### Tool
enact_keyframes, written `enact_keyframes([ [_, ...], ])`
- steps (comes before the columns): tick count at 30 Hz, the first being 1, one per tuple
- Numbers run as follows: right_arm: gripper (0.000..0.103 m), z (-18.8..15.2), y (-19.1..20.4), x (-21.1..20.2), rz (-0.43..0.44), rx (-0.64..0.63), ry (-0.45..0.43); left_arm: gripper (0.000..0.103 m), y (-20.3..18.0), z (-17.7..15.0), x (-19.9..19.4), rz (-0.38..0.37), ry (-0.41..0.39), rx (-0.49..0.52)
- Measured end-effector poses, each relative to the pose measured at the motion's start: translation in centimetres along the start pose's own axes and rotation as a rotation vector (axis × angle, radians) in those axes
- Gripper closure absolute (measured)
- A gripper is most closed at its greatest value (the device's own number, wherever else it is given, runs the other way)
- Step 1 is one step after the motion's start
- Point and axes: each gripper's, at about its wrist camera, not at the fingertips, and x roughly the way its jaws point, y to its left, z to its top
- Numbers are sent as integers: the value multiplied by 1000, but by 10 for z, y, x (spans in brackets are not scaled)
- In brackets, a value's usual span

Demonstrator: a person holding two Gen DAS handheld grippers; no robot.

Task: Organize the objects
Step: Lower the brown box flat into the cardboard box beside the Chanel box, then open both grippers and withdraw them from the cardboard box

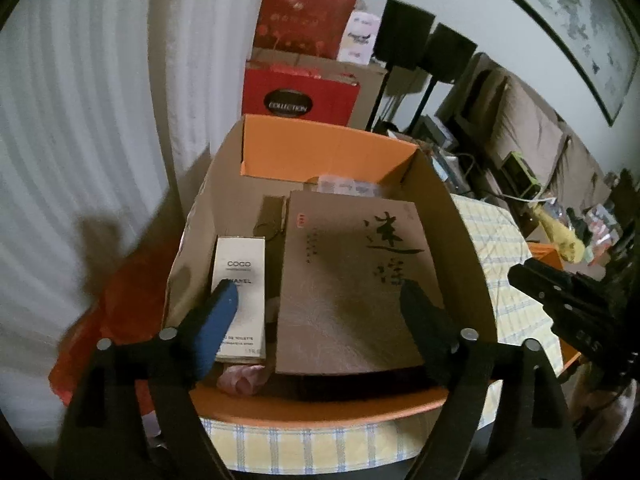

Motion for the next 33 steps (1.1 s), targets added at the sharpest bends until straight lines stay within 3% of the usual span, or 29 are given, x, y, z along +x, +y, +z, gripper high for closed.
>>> enact_keyframes([
  [5,48,-11,-8,-11,-21,1,-21,8,-21,-10,-14,14,-40,46],
  [12,21,-26,-24,-33,-81,11,-59,0,-43,-26,-32,-45,-90,26],
  [23,5,-59,-49,-59,-116,51,-78,0,-76,-49,-42,-11,-79,70],
  [33,3,-74,-52,-85,-151,37,-130,0,-89,-62,-52,61,-121,69],
])
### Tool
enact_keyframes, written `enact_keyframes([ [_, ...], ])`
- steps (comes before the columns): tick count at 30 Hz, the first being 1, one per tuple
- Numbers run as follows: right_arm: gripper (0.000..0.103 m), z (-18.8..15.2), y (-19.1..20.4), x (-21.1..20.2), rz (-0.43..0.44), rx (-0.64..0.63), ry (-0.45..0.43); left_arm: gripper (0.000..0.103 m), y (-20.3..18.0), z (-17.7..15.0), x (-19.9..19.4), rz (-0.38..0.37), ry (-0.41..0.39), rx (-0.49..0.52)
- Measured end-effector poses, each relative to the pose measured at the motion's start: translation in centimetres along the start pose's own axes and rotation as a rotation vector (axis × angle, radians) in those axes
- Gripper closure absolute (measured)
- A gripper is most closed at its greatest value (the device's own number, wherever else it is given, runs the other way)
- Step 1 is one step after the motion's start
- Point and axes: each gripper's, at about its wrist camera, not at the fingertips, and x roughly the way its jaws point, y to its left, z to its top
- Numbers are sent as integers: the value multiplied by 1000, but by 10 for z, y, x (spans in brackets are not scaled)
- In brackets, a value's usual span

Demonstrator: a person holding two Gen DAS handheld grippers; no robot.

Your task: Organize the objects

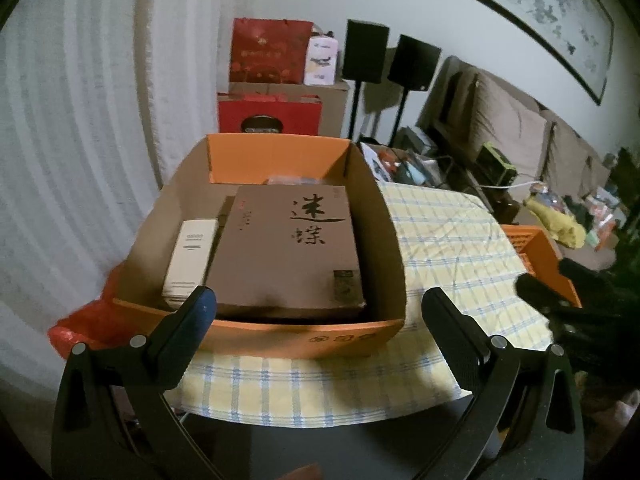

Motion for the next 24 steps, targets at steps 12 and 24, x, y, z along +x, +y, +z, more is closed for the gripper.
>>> enact_keyframes([
  [12,2,-18,-1,-14,-2,12,3,0,0,-18,7,63,39,0],
  [24,1,-26,-10,-15,-27,42,5,0,-5,-25,4,75,34,2],
])
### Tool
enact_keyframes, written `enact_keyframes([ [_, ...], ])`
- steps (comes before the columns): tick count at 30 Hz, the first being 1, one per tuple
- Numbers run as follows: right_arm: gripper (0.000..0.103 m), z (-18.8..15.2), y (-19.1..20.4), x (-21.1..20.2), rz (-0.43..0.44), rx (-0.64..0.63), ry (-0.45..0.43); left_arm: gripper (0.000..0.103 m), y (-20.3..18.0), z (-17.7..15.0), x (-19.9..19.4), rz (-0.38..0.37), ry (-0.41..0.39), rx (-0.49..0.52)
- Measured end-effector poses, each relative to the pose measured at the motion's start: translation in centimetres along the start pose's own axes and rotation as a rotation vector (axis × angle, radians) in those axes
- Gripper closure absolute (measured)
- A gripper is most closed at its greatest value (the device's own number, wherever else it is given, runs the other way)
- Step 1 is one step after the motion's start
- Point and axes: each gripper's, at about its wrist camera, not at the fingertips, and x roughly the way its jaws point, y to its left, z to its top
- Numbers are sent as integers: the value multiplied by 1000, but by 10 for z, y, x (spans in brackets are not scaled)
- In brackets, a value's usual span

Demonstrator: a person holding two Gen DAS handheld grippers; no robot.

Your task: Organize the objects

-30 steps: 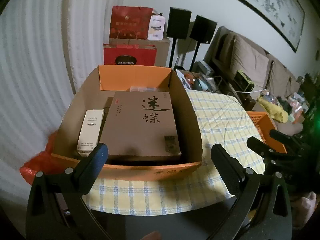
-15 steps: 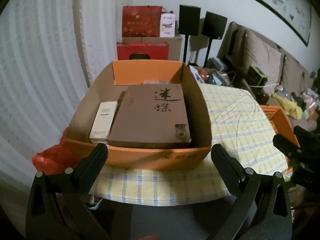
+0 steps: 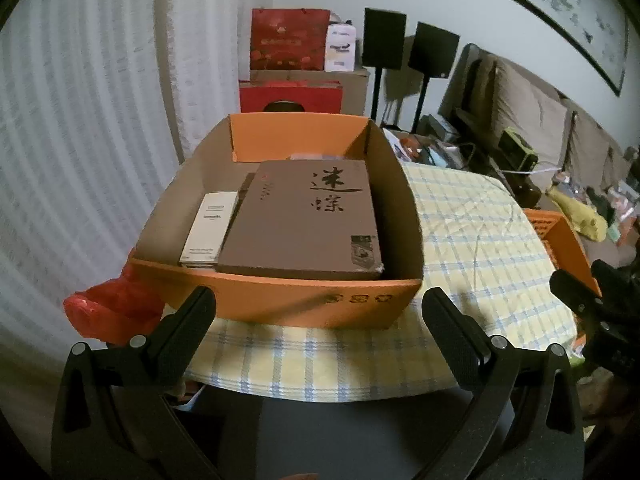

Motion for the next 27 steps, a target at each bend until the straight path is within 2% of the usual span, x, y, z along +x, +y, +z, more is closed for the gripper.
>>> enact_keyframes([
  [10,1,-2,1,-6,-23,-18,-7,0,-14,-1,-8,12,-11,49],
  [27,1,-1,-4,-8,-36,0,-13,0,-18,0,-10,10,-3,45],
])
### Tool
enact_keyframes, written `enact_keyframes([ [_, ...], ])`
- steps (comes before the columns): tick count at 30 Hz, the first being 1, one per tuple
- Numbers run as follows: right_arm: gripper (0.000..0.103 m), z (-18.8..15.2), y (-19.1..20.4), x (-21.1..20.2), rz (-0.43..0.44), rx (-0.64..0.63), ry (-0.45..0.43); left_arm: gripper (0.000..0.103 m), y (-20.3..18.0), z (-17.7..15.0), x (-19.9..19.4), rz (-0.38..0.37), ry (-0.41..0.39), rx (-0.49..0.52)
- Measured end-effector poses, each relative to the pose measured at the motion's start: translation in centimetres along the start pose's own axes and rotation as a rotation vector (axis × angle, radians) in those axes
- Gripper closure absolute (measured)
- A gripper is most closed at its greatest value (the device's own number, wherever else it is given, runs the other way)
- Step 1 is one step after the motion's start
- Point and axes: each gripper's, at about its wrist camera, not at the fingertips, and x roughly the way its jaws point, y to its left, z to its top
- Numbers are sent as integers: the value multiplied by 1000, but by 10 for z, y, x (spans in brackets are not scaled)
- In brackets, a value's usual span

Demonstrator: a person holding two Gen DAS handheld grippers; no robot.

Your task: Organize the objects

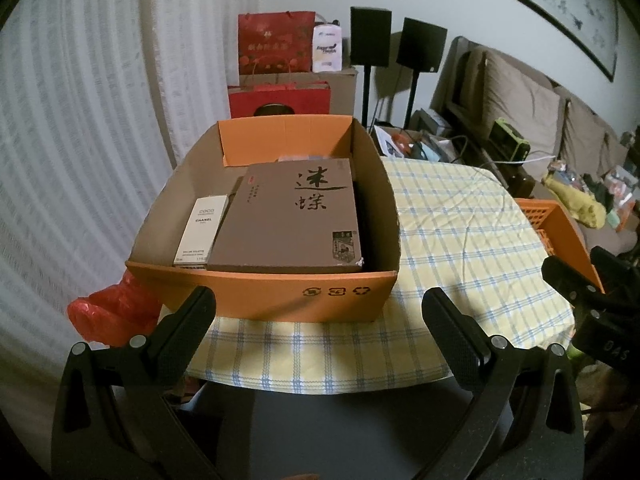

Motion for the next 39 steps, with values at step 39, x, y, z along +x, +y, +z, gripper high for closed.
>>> enact_keyframes([
  [39,1,3,-6,-4,0,8,4,0,2,-1,4,10,6,-4],
])
